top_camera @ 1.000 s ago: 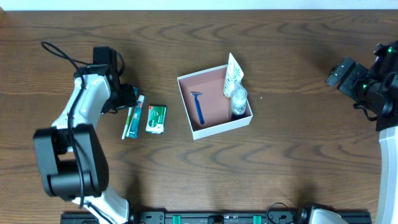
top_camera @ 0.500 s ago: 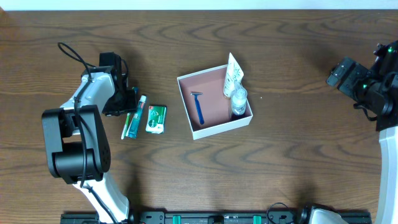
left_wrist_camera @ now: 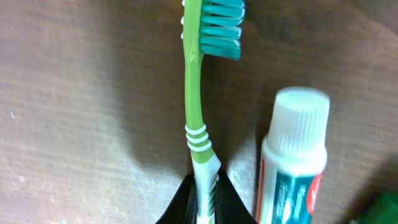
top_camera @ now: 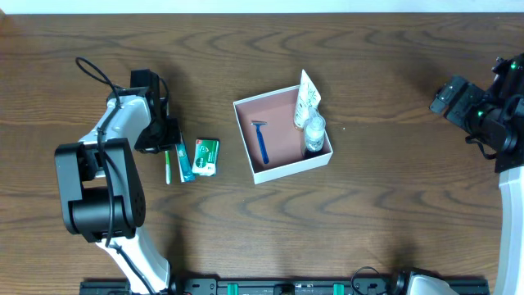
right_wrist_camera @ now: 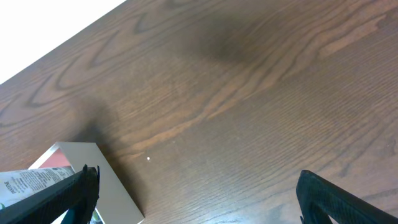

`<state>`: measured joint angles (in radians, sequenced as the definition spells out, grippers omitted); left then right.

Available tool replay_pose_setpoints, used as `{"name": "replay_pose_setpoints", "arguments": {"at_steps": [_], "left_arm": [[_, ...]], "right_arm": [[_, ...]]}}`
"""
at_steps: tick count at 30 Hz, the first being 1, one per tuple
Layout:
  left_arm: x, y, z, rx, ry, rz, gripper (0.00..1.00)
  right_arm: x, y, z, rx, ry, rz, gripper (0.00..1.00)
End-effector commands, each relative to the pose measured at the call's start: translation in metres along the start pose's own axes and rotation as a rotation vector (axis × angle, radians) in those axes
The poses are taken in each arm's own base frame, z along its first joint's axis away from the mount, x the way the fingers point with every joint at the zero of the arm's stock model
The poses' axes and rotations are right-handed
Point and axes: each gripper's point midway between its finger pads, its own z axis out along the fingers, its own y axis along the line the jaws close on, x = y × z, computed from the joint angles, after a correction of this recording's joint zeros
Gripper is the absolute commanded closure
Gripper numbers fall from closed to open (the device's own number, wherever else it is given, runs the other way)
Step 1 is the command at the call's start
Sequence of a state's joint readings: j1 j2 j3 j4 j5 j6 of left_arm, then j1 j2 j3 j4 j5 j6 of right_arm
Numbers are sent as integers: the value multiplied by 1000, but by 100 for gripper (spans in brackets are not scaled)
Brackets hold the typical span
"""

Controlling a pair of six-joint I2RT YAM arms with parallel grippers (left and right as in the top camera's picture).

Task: Pack container
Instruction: 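Grasp the green toothbrush with the left gripper, then place the toothbrush in the box beside the razor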

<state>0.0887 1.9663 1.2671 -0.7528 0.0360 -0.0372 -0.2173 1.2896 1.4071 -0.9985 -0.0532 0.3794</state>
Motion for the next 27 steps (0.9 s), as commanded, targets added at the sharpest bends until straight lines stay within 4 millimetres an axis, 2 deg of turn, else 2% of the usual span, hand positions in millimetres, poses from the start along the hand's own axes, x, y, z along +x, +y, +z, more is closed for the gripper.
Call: {"name": "replay_pose_setpoints", "arguments": {"at_steps": [1, 3, 6, 10, 13, 17, 23, 27], "left_arm": [[-7, -8, -35, 36, -70, -75, 94], [-8, -15, -61, 49, -122, -97, 94], [-5, -37, -103, 87, -218, -97, 94], [6, -91, -158, 185, -366, -72, 94], [15, -136, -180, 254, -443, -34, 94], [21, -179, -179, 252, -512, -67, 94], [27, -235, -150, 268, -535, -66, 94], [28, -246, -125, 255, -496, -95, 94]], "right_arm": [[-1, -1, 0, 0, -1, 13, 1], [-1, -1, 0, 0, -1, 13, 1], [-1, -1, 0, 0, -1, 13, 1], [-1, -1, 0, 0, -1, 13, 1], [-1, -1, 0, 0, -1, 13, 1], [-1, -1, 0, 0, -1, 13, 1], [-1, -1, 0, 0, -1, 13, 1], [-1, -1, 0, 0, -1, 13, 1]]}}
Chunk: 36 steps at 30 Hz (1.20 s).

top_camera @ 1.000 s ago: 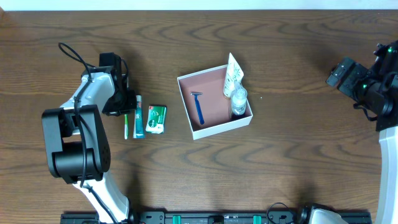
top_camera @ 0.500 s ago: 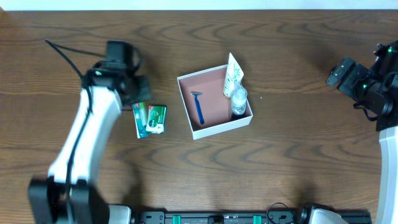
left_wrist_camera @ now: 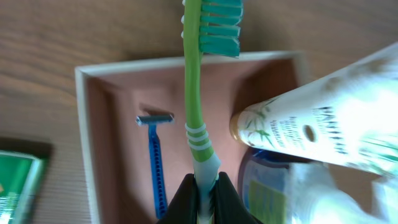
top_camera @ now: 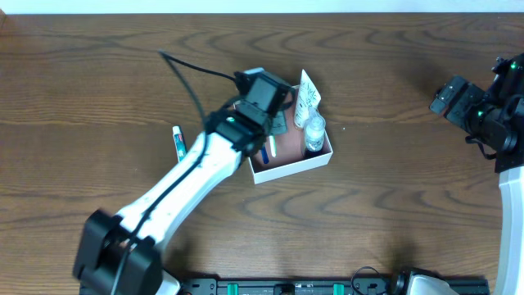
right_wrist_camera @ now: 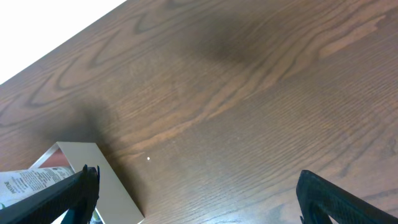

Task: Pack container
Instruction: 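Place the toothbrush in the box beside the razor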

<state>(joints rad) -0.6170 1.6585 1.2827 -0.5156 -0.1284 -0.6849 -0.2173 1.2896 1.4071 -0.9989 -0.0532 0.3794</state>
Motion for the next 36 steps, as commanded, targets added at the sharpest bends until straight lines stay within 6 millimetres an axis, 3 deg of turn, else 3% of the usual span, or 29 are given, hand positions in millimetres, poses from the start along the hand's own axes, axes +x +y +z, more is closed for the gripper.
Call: {"name": "replay_pose_setpoints", "arguments": {"at_steps": [1, 10, 17, 23, 28, 31, 36], "left_arm": [[11, 15, 22, -80, 11, -85, 94], [24, 22, 43, -125, 54, -86, 94], [33, 17, 44, -97, 99, -101, 93], [9, 6, 14, -29, 33, -63, 68], [-19, 6, -30, 30, -56, 29, 61], [-31, 30, -53, -15, -89, 37, 57], [-40, 112, -68, -234, -53, -5, 41]], "right_arm": [[-2, -1, 0, 0, -1, 13, 1], [-2, -1, 0, 0, -1, 13, 1], [-2, -1, 0, 0, -1, 13, 1], [-1, -1, 0, -1, -1, 13, 1], [-1, -1, 0, -1, -1, 13, 1], [-1, -1, 0, -1, -1, 13, 1], [-2, -1, 0, 0, -1, 13, 1]]}}
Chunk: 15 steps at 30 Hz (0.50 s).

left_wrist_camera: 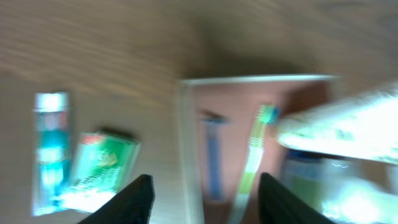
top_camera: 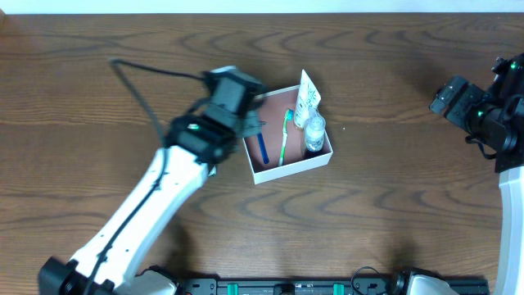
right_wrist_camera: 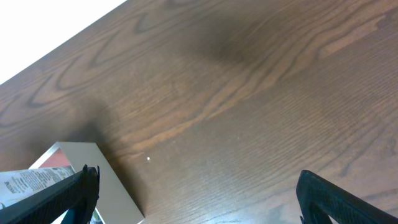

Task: Pack container
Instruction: 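Place the toothbrush in the box beside the razor, then grasp the Colgate toothpaste tube with the left gripper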

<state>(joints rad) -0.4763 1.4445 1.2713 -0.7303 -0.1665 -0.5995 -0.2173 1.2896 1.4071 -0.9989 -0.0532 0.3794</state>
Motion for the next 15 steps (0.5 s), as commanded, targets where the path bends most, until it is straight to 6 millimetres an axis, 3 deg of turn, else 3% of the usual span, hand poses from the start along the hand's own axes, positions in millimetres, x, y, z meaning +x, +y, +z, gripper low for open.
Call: {"name": "replay_pose_setpoints", "arguments": {"at_steps": [1, 4, 15], "left_arm": [[-11, 54, 7, -153, 19, 26, 39], [-4, 87, 24, -206, 120, 29, 32], [25, 165, 109, -337, 370, -58, 30]], "right_arm": [[-2, -1, 0, 0, -1, 13, 1], [-2, -1, 0, 0, -1, 13, 1], [-1, -1, 0, -1, -1, 13, 1]]}}
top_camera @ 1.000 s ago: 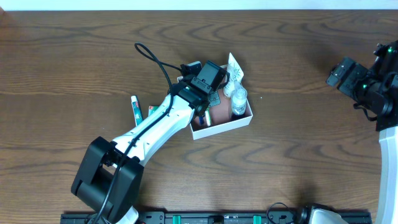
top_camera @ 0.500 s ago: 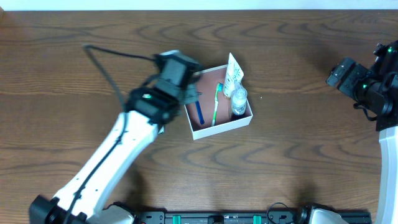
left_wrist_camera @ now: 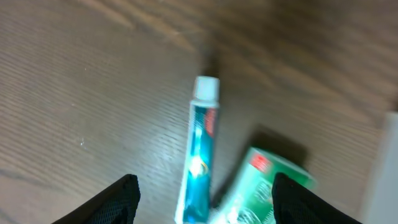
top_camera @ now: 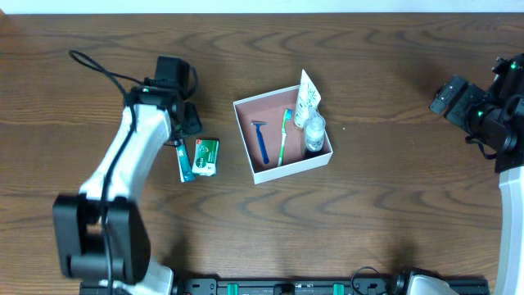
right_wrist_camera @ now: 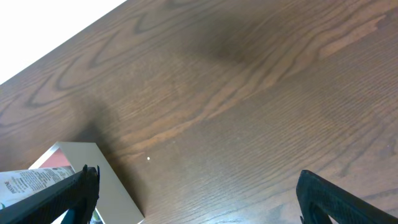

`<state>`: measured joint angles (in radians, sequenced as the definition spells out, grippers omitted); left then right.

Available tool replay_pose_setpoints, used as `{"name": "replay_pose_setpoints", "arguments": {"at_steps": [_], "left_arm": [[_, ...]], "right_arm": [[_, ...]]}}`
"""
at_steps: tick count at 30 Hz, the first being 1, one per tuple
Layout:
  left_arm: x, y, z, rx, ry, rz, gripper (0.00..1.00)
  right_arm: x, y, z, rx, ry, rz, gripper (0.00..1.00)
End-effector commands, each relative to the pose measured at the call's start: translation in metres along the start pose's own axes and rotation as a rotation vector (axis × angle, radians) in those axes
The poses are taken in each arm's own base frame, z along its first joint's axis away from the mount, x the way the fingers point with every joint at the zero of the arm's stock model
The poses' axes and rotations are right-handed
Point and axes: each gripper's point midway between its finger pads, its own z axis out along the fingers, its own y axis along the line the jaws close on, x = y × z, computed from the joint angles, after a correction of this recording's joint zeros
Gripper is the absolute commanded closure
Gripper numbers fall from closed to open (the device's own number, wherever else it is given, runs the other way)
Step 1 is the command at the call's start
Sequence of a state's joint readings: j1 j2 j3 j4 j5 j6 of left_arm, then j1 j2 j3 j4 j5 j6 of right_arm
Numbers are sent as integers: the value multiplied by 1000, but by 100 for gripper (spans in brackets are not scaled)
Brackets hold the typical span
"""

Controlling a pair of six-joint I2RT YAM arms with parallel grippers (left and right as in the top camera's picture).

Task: Pack container
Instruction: 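Grasp the Colgate toothpaste tube with the left gripper, then place the toothpaste tube in the box and withdraw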

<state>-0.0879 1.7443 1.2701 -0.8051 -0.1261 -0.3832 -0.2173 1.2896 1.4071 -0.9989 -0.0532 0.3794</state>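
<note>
The white box [top_camera: 256, 175] with a pink floor holds a blue razor [top_camera: 261, 140], a green toothbrush [top_camera: 283, 137], a white tube [top_camera: 307, 100] and a clear bottle [top_camera: 314, 133]. Left of the box on the table lie a teal toothpaste tube [top_camera: 184, 161] [left_wrist_camera: 199, 151] and a green packet [top_camera: 205, 157] [left_wrist_camera: 252, 189]. My left gripper [top_camera: 184, 123] [left_wrist_camera: 202, 202] hangs open above the toothpaste, its fingers wide apart and empty. My right gripper [right_wrist_camera: 196, 199] is open at the far right, holding nothing.
Dark wooden table [top_camera: 385, 205] all round. In the right wrist view a corner of the white box [right_wrist_camera: 93, 163] shows at the lower left. A black rail [top_camera: 286, 287] runs along the front edge.
My left arm has gone from the box's left edge to above the toothpaste and green packet at the left. It is still open. The right arm has not moved.
My left gripper was shut on the green toothbrush beside the toothpaste at the left. Then it held the brush over the box. Then the brush lay in the box and the gripper was open. Now the gripper is back over the toothpaste.
</note>
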Motion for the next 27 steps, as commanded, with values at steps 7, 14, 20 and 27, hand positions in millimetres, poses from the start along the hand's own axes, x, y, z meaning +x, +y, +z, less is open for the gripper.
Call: {"name": "replay_pose_setpoints", "arguments": {"at_steps": [7, 14, 20, 27], "left_arm": [[13, 1, 64, 59, 158, 118, 36], [19, 1, 79, 51, 188, 137, 52], [20, 2, 78, 49, 193, 136, 85], [7, 3, 39, 68, 139, 130, 87]], "right_arm": [[-2, -1, 0, 0, -1, 13, 1], [-1, -1, 0, -1, -1, 13, 1], [-2, -1, 0, 0, -1, 13, 1], [-2, -1, 0, 0, -1, 13, 1]]}}
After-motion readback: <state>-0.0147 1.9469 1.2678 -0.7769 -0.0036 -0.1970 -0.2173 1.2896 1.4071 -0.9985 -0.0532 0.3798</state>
